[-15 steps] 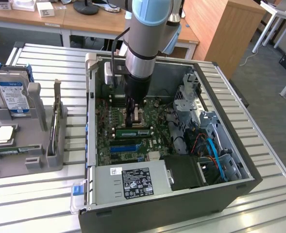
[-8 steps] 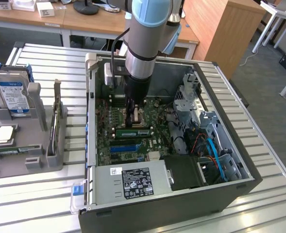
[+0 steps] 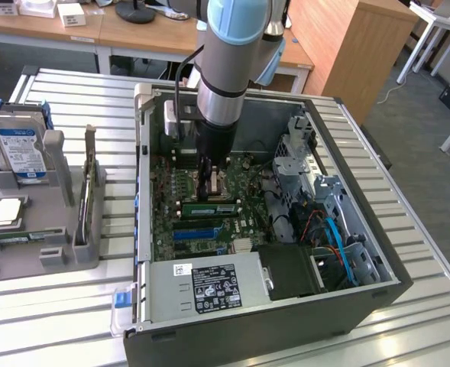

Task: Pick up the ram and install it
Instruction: 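Press down the ram until it locks into place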

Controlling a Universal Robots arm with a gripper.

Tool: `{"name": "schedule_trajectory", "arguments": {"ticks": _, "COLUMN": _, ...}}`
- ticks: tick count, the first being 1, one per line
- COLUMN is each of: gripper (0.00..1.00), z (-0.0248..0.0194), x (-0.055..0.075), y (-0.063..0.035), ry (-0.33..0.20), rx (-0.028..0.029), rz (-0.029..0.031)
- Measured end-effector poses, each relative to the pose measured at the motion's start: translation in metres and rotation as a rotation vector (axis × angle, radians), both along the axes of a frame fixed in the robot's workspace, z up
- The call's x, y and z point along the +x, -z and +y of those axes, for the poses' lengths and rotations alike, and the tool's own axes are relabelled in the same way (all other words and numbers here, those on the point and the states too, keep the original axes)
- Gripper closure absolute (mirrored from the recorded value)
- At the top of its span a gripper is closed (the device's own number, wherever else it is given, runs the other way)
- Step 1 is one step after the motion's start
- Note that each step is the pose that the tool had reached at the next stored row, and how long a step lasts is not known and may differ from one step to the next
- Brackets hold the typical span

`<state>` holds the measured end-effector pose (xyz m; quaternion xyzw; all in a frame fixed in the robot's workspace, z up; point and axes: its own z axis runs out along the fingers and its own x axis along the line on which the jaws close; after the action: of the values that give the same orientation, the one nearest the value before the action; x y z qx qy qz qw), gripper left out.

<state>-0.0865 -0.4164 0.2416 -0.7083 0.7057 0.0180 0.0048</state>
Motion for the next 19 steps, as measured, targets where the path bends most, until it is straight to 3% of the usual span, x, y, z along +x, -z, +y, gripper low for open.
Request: {"name": "schedule_trajectory", "arguments": {"ticks": 19, "gripper": 0.89, "z": 0.0, "x": 0.0, "y": 0.0067, "ry": 0.0, "rx": -0.0001, "rz": 0.0}}
